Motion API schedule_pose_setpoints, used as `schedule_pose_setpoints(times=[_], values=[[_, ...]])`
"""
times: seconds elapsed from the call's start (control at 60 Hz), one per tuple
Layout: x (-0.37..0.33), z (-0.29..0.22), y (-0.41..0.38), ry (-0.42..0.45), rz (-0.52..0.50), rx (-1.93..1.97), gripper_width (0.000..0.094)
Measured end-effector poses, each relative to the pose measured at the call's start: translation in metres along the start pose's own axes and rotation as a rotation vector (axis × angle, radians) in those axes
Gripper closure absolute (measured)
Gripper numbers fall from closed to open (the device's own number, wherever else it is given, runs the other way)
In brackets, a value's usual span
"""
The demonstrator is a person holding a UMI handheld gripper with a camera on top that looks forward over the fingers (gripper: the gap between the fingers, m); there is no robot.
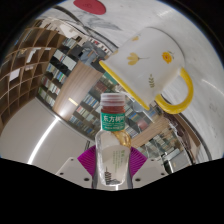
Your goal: Pour water
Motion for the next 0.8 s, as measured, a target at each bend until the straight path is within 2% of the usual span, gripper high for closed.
schedule_pose_setpoints(times=[0.1,0.183,0.25,0.3,0.417,0.583,0.633,0.733,0.8], values=[[-0.019,0.010,-0.001,-0.022,0.024,-0.001,0.0539],[-0.009,0.012,-0.012,-0.067,0.051,-0.156,0.0540],[-0.013,0.029,-0.037,-0.109,0.054,-0.366,0.0540],[0.006,0.024,-0.058,-0.134,0.057,-0.571,0.0540],[0.009,0.024,-0.119,-0.129,0.052,-1.085,0.0538],[0.000,-0.039,-0.180,-0.044,0.129,-1.781,0.0538],[-0.001,-0.056,-0.180,-0.023,0.190,-1.934,0.0538],[-0.015,-0.128,-0.165,-0.021,0.330,-2.153,0.0538],[-0.031,-0.146,-0.158,-0.047,0.444,-2.229,0.0540]])
Point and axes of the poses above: the point between the fingertips, and its own axes, seen from behind it with the camera up: y to the right, z down, x forward, the way the camera looks, the point moved 2 cm from there along -x, backward, against the way the camera looks, and after that the axes turned 14 degrees about -x, right-handed, at the moved point
